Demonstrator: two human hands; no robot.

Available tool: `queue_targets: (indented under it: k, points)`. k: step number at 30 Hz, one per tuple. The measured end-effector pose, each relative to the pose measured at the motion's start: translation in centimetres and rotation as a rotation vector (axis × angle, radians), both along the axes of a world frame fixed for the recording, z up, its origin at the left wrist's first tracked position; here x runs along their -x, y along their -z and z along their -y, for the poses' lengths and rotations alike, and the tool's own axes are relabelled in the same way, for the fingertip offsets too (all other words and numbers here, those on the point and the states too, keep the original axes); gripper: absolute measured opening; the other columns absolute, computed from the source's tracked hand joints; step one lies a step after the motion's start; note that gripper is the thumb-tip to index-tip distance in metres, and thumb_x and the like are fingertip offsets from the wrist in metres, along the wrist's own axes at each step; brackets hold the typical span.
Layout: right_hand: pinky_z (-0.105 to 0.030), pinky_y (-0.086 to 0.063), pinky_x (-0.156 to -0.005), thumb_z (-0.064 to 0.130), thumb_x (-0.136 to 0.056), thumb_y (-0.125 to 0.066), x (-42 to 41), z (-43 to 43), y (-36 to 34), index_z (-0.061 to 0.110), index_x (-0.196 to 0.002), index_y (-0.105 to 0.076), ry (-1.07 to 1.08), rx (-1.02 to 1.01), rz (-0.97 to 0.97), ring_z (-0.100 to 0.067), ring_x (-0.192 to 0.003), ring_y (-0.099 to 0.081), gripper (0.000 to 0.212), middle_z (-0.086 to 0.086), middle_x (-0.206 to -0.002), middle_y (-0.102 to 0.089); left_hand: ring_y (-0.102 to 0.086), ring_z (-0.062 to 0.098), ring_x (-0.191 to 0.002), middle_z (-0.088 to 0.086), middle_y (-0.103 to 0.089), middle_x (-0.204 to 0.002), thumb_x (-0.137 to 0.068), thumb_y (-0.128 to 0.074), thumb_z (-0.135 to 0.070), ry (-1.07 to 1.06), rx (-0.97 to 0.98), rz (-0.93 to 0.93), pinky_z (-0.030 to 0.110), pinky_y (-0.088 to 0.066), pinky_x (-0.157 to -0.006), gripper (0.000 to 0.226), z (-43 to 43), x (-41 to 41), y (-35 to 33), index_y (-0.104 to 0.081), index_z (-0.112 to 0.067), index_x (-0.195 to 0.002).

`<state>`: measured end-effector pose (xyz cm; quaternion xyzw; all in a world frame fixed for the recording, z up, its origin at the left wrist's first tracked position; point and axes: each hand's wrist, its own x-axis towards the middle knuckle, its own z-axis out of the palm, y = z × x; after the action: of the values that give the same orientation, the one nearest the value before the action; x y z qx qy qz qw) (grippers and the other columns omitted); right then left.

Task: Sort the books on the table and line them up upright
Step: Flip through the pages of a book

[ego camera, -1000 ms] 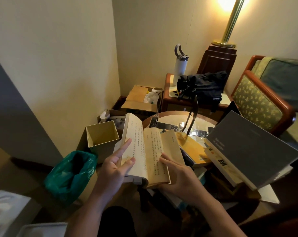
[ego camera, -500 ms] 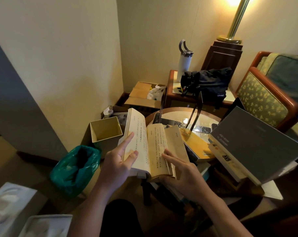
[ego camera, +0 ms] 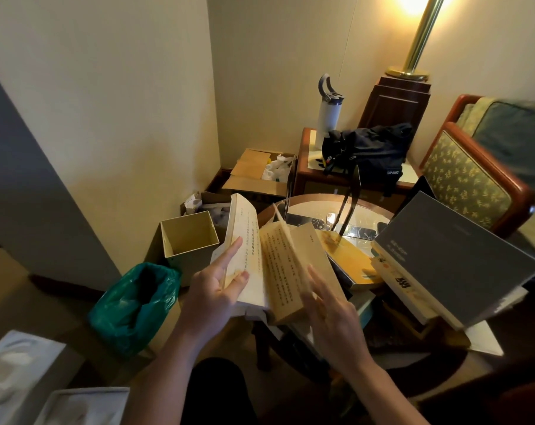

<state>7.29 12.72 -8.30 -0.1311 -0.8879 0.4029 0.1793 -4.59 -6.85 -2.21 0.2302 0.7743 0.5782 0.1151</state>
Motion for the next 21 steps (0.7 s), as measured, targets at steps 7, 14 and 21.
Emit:
queue_targets:
  k: [7, 14, 21]
  points:
    - [-0.041, -0.061, -0.085, 0.078, -0.091, -0.023, 0.5, 2.3, -0.9, 0.053, -0.151, -0.027, 0.18, 0.255, -0.025, -0.024, -0.131, -0.051, 0.066, 0.005, -0.139, -0.051, -0.041, -0.036, -0.1, -0.03, -0.028, -0.145, -0.101, -0.056, -0.025, 0.033, 0.019, 0.006, 0.013, -0.055, -0.072, 0.062, -0.4, -0.2, -0.3, -0.028, -0.048, -0.152]
    - [-0.06, -0.008, -0.122, 0.085, -0.084, -0.012, 1.9, 4.4, -3.3, 0.079, -0.135, -0.002, 0.109, 0.206, 0.102, -0.022, -0.153, 0.009, 0.052, 0.011, -0.163, -0.026, -0.034, -0.036, -0.107, -0.036, -0.027, -0.14, -0.103, -0.05, -0.024, 0.082, -0.015, 0.038, -0.004, -0.04, -0.08, 0.064, -1.0, -0.5, -0.6, -0.018, -0.045, -0.155]
    - [-0.054, -0.016, -0.121, 0.091, -0.077, -0.016, 2.4, 6.3, -4.9, 0.07, -0.144, -0.003, 0.004, 0.219, 0.137, -0.019, -0.153, 0.006, 0.072, 0.029, -0.154, -0.005, -0.053, -0.025, -0.105, -0.042, -0.044, -0.125, -0.105, -0.045, -0.019, 0.101, -0.079, 0.122, 0.012, -0.052, -0.082, 0.06, -0.7, -0.4, -0.7, -0.024, -0.052, -0.15]
